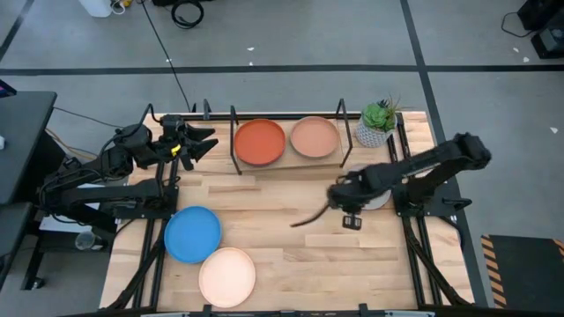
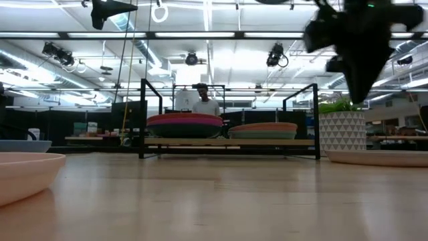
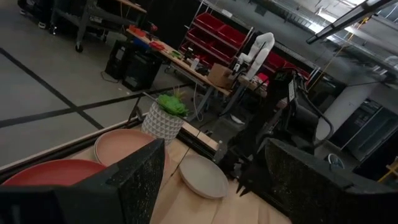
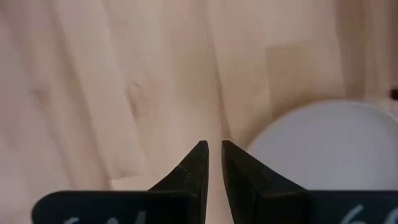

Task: Place and stack plates onto a shelf
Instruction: Stack the gray plate on top of the brown plate on the shelf

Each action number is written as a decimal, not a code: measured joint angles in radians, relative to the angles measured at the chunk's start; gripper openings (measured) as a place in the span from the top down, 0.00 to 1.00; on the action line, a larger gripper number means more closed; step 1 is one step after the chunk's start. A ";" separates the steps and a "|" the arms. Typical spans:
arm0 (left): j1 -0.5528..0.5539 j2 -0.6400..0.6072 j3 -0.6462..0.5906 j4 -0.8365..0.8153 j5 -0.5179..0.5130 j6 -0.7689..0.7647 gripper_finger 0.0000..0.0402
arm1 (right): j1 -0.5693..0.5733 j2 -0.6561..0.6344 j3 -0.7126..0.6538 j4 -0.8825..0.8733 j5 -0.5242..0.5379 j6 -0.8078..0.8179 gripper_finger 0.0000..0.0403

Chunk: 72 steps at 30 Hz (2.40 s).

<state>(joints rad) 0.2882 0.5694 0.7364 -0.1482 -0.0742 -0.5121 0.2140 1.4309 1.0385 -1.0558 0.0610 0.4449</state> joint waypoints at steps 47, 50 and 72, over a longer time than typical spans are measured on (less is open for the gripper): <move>0.000 0.000 0.000 -0.007 0.000 -0.001 0.29 | 0.079 -0.034 -0.221 0.487 0.007 -0.164 0.93; 0.000 0.000 0.000 -0.007 0.000 -0.001 0.29 | 0.071 -0.034 -0.130 0.499 0.043 -0.277 0.96; 0.000 0.000 0.000 -0.007 0.000 -0.054 0.29 | -0.303 -0.033 0.044 0.555 0.174 -0.736 0.94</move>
<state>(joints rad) 0.2886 0.5694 0.7361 -0.1549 -0.0742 -0.5659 -0.0888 1.3979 1.0821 -0.5010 0.2347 -0.2915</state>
